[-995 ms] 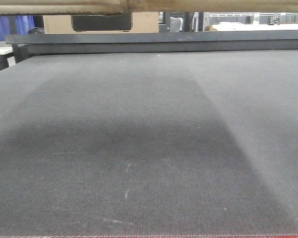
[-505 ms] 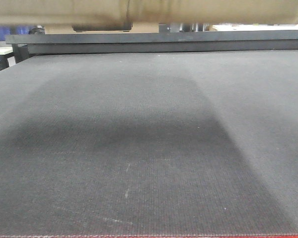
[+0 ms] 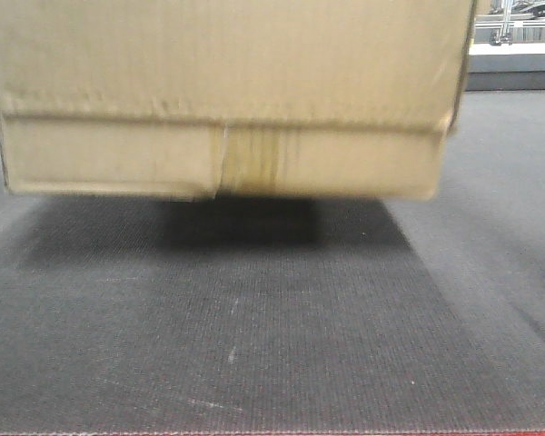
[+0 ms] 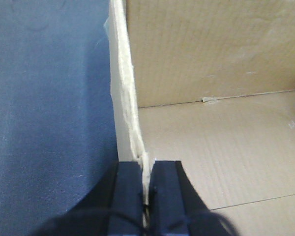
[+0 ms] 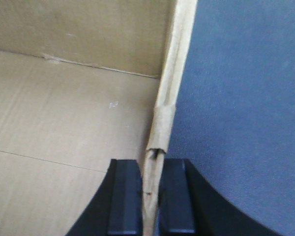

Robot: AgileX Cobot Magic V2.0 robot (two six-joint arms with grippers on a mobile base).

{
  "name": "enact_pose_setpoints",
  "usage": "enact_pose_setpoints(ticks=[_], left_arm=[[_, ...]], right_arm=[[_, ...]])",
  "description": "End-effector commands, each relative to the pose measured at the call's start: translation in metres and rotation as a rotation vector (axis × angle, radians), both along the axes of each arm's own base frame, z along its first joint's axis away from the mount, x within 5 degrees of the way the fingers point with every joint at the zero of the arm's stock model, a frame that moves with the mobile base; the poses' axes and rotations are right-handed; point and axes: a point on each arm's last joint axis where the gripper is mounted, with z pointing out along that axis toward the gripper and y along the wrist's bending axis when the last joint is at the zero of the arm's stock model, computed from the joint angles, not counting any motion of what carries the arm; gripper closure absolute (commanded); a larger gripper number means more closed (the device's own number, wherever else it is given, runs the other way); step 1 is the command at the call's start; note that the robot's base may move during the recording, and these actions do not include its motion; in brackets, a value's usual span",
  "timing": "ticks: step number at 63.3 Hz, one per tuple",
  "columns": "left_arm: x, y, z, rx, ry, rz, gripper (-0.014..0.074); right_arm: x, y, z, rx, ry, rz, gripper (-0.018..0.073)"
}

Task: Grab carton from right shelf to conveyor
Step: 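Lower the carton onto the conveyor belt with both grippers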

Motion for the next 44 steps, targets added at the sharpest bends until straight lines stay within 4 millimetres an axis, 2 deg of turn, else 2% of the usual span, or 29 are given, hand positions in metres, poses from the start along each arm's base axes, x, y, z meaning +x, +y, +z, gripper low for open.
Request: enact_pose_setpoints(ticks=[1, 7, 13, 19, 21, 22, 28, 36, 40, 44], left_arm=[[0.007, 0.000, 0.000, 0.004, -0.044, -0.003, 0.0598], [0.009, 0.000, -0.003, 0.014, -0.039, -0.001, 0.0510], [0.009, 0.001, -0.002, 0.029, -0.045, 0.001, 0.0311], [0.008, 0.002, 0.000, 0.030, -0.049, 0.002, 0.0074], [0.007, 0.002, 0.001, 0.030, -0.048, 0.003, -0.0024], [0.007, 0.002, 0.002, 0.030, -0.046, 0.004, -0.0033], [0.003, 0.003, 0.009, 0.030, -0.044, 0.010, 0.0033], [-0.012, 0.008, 0.032, 0.023, -0.049, 0.026, 0.0108], [-0.024, 0.011, 0.044, 0.019, -0.062, 0.030, 0.0160], [-0.036, 0.015, 0.056, 0.024, -0.081, 0.027, 0.0242]], right_arm=[[0.007, 0.000, -0.002, -0.016, -0.035, 0.005, 0.0621], [0.008, 0.000, -0.004, -0.018, -0.030, 0.006, 0.0510], [0.008, 0.000, -0.002, -0.016, -0.034, 0.005, 0.0284], [0.008, -0.001, 0.003, -0.022, -0.046, 0.005, 0.0004], [0.007, -0.001, 0.006, -0.022, -0.047, 0.005, -0.0016], [0.006, -0.001, 0.008, -0.020, -0.051, 0.005, -0.0012], [0.002, -0.003, 0.023, -0.009, -0.080, 0.004, -0.0010], [-0.010, -0.008, 0.054, 0.022, -0.157, 0.002, -0.0007], [-0.018, -0.011, 0.068, 0.034, -0.188, 0.002, 0.0032], [-0.028, -0.015, 0.081, 0.044, -0.213, 0.001, 0.0121]])
